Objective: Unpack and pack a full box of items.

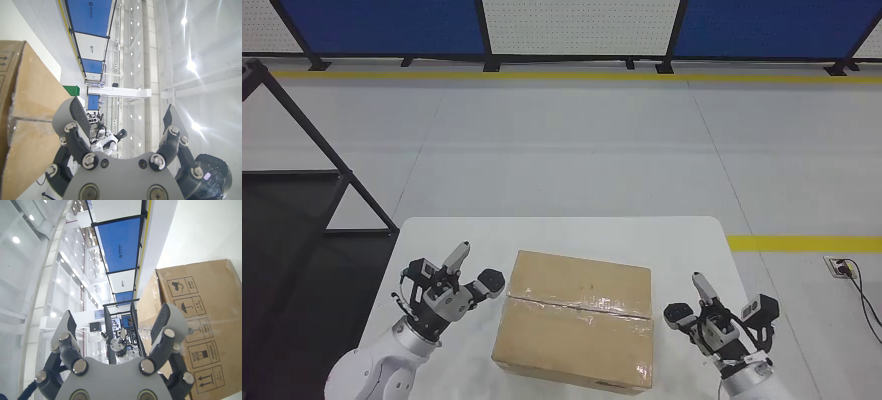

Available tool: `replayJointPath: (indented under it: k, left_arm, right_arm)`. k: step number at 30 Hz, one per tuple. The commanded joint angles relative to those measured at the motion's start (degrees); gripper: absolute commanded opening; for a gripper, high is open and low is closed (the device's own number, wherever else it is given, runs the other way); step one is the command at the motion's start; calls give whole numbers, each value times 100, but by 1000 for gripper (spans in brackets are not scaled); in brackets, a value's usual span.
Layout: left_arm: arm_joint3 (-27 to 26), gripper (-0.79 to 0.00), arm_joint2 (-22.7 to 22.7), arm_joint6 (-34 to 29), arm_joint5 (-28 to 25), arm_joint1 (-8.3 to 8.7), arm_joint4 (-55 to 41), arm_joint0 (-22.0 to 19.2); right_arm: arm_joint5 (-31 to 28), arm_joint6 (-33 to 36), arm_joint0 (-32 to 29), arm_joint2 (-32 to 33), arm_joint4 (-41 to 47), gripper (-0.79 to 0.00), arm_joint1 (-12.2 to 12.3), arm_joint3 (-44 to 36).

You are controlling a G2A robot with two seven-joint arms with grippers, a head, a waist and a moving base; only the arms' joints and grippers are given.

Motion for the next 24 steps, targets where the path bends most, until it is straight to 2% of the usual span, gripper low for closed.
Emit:
replayJointPath:
  k: [1,5,11,16,24]
  left_arm:
    - [-8,0,168,6,126,-2,225,-115]
    - [105,0,598,-40,318,-3,948,-389]
    - [432,0,973,-98,527,-21,1328,-635]
    - [592,0,1020,-20,545,-15,1558,-640]
    - [622,0,812,32,515,16,1581,-509]
  right_arm:
    - [-61,54,-18,-12,-19,0,-2,12]
    - [-73,126,-3,-65,-103,0,-5,27]
    - [-122,200,-10,-100,-169,0,-10,-3]
    - [-162,254,8,-124,-203,0,-16,-6]
    - [-126,307,117,-173,-258,0,-25,-6]
